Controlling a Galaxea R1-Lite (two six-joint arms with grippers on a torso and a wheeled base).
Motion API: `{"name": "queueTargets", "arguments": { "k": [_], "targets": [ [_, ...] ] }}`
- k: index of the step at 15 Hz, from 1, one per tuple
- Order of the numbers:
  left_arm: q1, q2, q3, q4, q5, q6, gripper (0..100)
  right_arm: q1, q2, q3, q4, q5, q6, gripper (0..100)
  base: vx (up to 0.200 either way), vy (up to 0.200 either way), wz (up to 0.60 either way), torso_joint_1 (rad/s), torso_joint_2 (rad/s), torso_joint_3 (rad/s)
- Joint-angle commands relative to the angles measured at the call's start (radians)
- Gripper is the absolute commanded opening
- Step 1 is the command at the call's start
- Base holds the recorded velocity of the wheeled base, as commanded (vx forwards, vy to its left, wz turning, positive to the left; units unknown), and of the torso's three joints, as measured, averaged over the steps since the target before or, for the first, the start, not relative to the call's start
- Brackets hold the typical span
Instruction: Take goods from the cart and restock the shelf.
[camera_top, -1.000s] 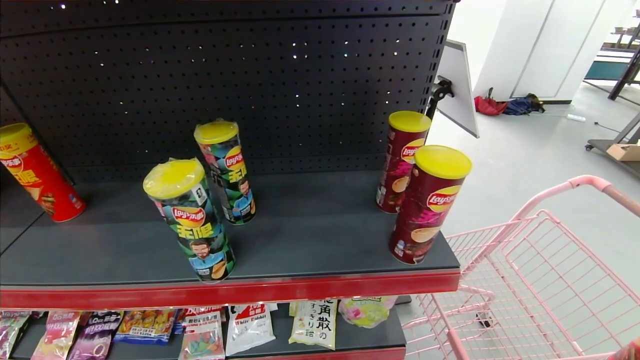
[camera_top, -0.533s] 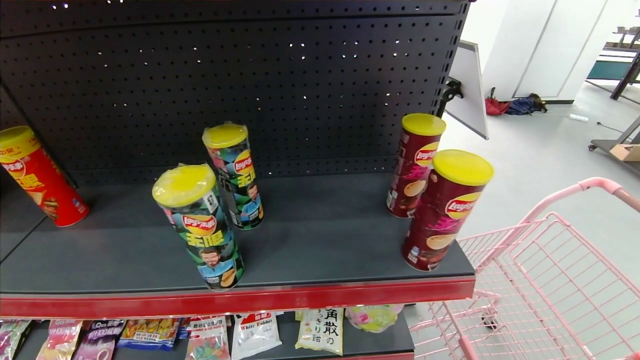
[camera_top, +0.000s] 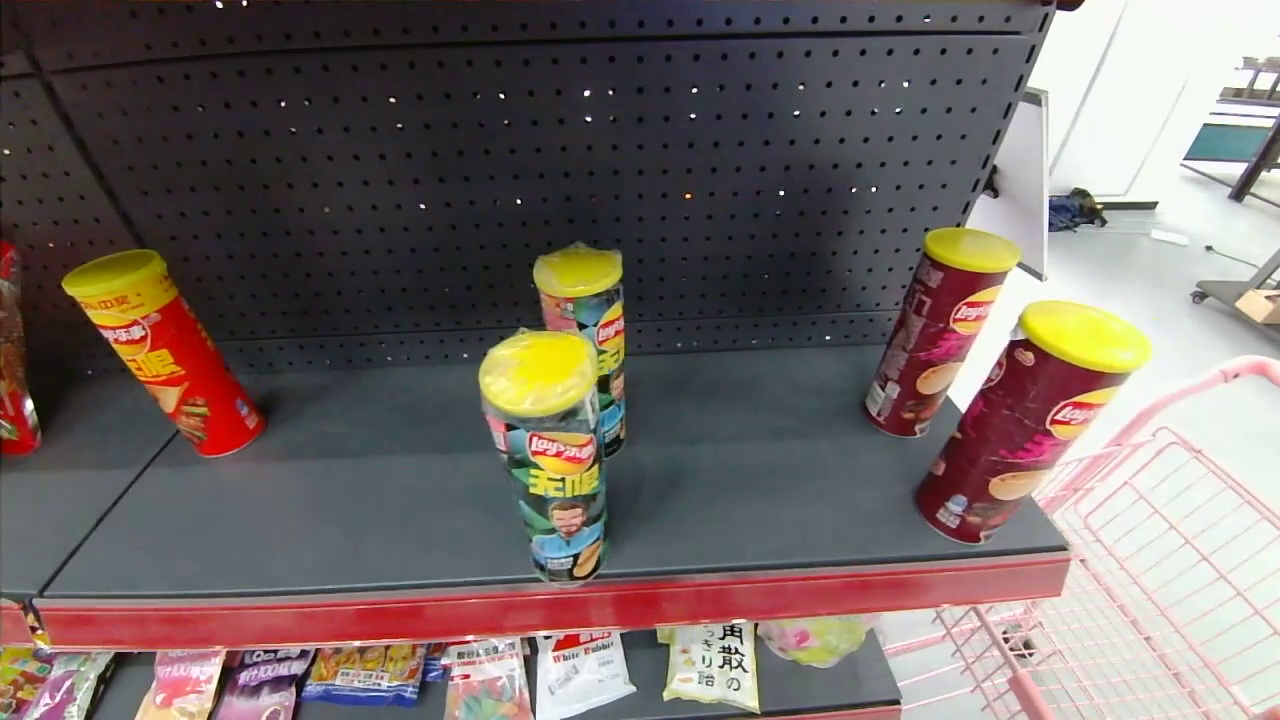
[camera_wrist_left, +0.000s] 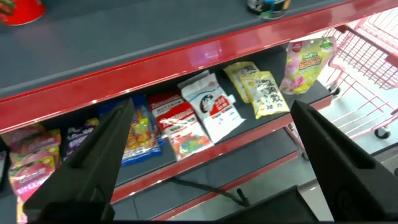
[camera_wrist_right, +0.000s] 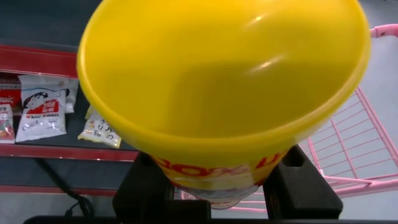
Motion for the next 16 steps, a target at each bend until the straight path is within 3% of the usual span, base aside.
{"name": "queueTargets", "arguments": {
  "k": [1,16],
  "targets": [
    [0.0,0.0,0.0,0.0,0.0,0.0,100,0.001,0.003,0.001,0.0,0.0,-0.001,0,0.0,0.2,0.0,0.002,0.01,0.012],
    [0.0,0.0,0.0,0.0,0.001,0.0,100,0.001,0.003,0.001,-0.002,0.002,-0.001,0,0.0,0.2,0.0,0.002,0.0,0.002]
  ]
}}
